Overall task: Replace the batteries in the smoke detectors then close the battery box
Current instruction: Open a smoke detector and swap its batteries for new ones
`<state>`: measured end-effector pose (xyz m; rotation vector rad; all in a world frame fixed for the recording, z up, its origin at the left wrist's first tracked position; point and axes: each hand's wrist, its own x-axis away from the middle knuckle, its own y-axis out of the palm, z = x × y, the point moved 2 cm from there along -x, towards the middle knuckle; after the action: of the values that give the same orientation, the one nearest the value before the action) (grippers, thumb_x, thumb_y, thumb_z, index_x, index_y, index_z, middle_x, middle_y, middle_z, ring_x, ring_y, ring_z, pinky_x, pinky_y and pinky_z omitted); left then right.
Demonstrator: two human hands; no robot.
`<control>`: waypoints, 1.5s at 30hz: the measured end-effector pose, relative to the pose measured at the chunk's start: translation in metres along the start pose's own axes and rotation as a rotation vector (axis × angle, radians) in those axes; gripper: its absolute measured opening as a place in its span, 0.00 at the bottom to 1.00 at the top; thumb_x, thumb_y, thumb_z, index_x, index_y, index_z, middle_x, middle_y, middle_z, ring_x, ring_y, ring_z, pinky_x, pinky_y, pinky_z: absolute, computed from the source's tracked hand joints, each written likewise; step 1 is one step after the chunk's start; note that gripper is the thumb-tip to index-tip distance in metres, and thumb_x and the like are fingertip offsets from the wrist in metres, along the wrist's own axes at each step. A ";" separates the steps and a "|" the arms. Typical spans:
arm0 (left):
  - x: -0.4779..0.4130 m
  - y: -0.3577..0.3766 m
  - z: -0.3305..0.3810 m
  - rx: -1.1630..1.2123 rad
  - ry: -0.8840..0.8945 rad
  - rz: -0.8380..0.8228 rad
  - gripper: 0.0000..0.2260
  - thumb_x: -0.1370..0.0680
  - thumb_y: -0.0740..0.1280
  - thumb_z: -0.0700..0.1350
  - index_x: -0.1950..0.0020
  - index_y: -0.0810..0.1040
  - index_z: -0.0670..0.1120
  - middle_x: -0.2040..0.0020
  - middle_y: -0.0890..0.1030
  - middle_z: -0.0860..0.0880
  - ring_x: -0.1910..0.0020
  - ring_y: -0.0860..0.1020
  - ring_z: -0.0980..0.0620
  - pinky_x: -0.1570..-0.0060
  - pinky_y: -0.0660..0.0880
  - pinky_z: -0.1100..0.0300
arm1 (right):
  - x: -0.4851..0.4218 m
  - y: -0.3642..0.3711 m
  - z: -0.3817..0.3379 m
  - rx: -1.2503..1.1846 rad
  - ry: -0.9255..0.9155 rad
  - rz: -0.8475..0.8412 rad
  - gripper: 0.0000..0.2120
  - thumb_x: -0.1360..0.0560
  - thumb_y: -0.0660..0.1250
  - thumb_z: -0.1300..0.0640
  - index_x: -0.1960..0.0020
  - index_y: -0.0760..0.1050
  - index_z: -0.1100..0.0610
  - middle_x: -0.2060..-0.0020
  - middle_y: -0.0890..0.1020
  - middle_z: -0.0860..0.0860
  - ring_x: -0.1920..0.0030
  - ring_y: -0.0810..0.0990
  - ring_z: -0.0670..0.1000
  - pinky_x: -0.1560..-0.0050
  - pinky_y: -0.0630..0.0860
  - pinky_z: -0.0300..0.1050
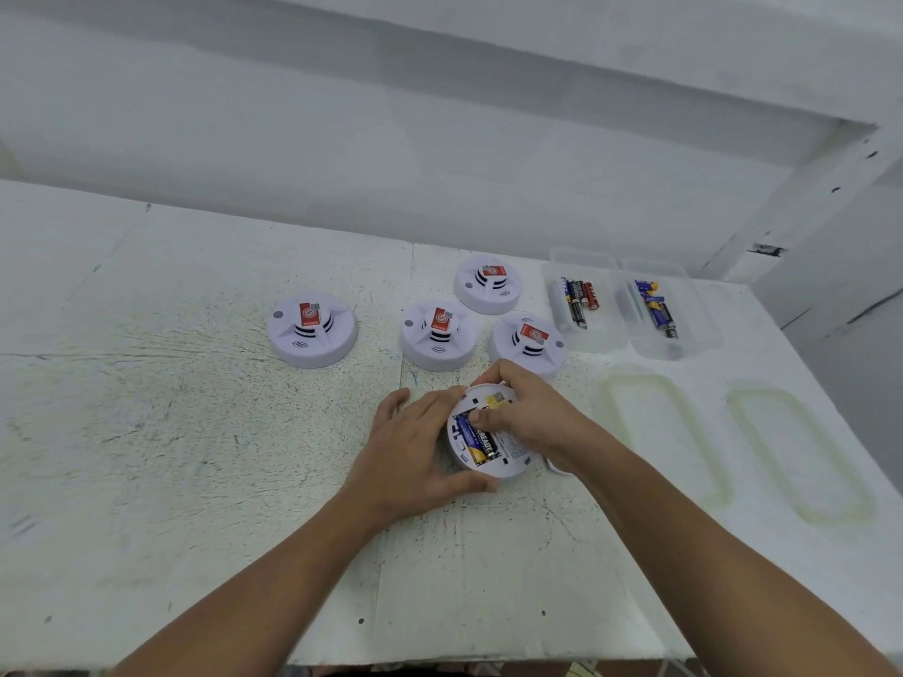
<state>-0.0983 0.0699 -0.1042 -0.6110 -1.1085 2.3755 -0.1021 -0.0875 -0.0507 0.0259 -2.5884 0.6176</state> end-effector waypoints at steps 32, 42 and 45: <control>0.004 -0.005 -0.001 0.146 -0.051 -0.010 0.46 0.42 0.65 0.77 0.29 0.66 0.55 0.38 0.70 0.65 0.38 0.58 0.78 0.30 0.49 0.63 | 0.043 -0.025 0.056 0.520 -0.079 0.525 0.06 0.27 0.66 0.56 0.56 0.74 0.59 0.51 0.73 0.52 0.49 0.72 0.53 0.51 0.66 0.41; 0.004 -0.011 0.004 0.172 -0.033 -0.028 0.45 0.42 0.65 0.76 0.29 0.65 0.56 0.40 0.66 0.71 0.41 0.56 0.82 0.30 0.48 0.63 | 0.045 -0.044 0.044 0.050 -0.111 0.368 0.06 0.29 0.70 0.53 0.60 0.77 0.55 0.62 0.82 0.45 0.59 0.79 0.44 0.56 0.74 0.44; 0.003 -0.011 0.003 0.166 -0.029 -0.033 0.47 0.43 0.65 0.76 0.28 0.64 0.56 0.39 0.68 0.68 0.40 0.57 0.80 0.30 0.47 0.64 | 0.044 -0.047 0.033 0.180 -0.245 0.282 0.04 0.29 0.71 0.54 0.58 0.76 0.50 0.45 0.78 0.39 0.54 0.77 0.35 0.54 0.71 0.35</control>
<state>-0.1008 0.0760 -0.0944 -0.4987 -0.9135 2.4243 -0.1497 -0.1404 -0.0373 -0.2220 -2.7862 1.0056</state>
